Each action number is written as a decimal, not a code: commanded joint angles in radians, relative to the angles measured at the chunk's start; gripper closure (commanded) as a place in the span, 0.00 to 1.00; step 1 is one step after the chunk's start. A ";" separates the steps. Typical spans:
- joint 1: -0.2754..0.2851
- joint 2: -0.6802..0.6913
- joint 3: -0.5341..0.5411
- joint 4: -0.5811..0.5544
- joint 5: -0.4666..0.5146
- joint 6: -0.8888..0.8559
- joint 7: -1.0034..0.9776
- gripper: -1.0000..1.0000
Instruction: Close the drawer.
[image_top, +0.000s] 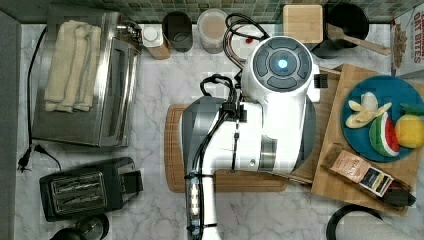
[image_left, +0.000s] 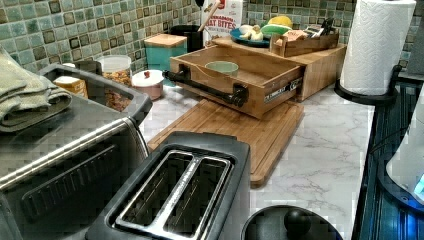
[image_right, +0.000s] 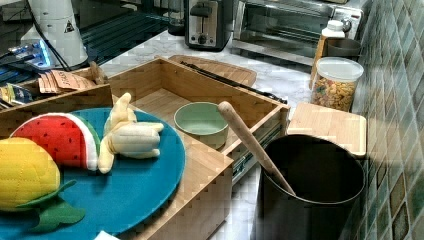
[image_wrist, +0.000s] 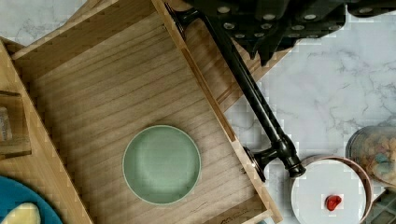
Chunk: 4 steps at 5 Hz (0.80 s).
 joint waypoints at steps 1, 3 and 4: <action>-0.001 0.000 0.000 0.000 -0.003 0.000 0.000 1.00; 0.031 0.021 0.015 -0.069 -0.007 0.116 -0.129 1.00; 0.068 0.043 0.044 -0.083 -0.017 0.170 -0.080 1.00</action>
